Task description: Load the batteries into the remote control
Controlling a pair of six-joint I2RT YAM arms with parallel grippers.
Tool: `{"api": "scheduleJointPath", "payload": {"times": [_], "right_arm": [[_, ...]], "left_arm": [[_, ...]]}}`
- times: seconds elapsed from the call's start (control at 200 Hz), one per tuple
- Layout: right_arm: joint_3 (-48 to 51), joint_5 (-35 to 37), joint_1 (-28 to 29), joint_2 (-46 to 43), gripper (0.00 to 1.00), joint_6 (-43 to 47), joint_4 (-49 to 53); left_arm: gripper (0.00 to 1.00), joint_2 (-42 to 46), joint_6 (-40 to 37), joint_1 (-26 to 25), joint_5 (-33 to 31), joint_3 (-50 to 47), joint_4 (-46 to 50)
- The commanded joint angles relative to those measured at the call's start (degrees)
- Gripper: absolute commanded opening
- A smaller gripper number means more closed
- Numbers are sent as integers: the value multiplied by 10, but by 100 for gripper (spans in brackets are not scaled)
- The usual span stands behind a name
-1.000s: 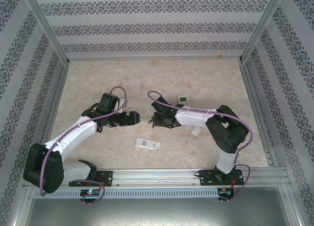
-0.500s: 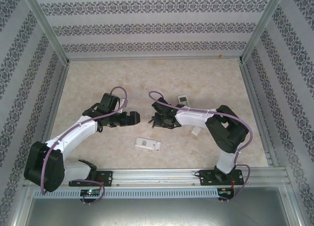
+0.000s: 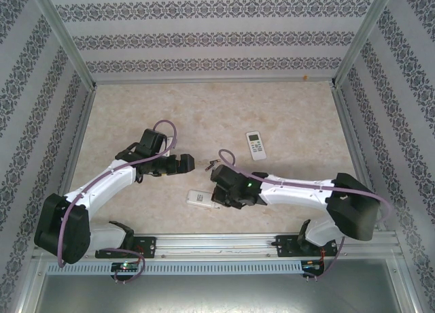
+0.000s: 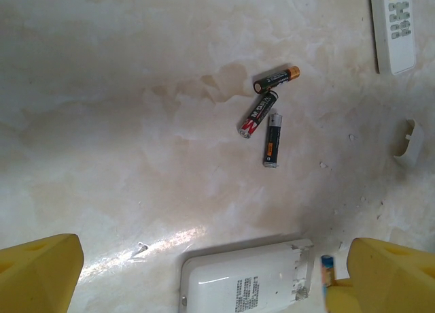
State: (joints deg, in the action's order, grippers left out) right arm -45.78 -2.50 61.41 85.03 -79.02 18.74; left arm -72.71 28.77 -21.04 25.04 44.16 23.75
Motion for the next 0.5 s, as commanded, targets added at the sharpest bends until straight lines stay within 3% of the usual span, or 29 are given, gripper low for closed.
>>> {"api": "scheduleJointPath", "payload": {"times": [0.0,0.195,0.495], "right_arm": [[-11,-4,10,37,4,-57,2],[-34,-9,15,70,5,-49,8],[-40,2,16,60,23,-35,23]], "left_arm": [[100,15,1,-4,-3,-11,-11],[100,23,1,-4,-6,-16,-13],[100,10,1,-5,-2,-21,-11]]}}
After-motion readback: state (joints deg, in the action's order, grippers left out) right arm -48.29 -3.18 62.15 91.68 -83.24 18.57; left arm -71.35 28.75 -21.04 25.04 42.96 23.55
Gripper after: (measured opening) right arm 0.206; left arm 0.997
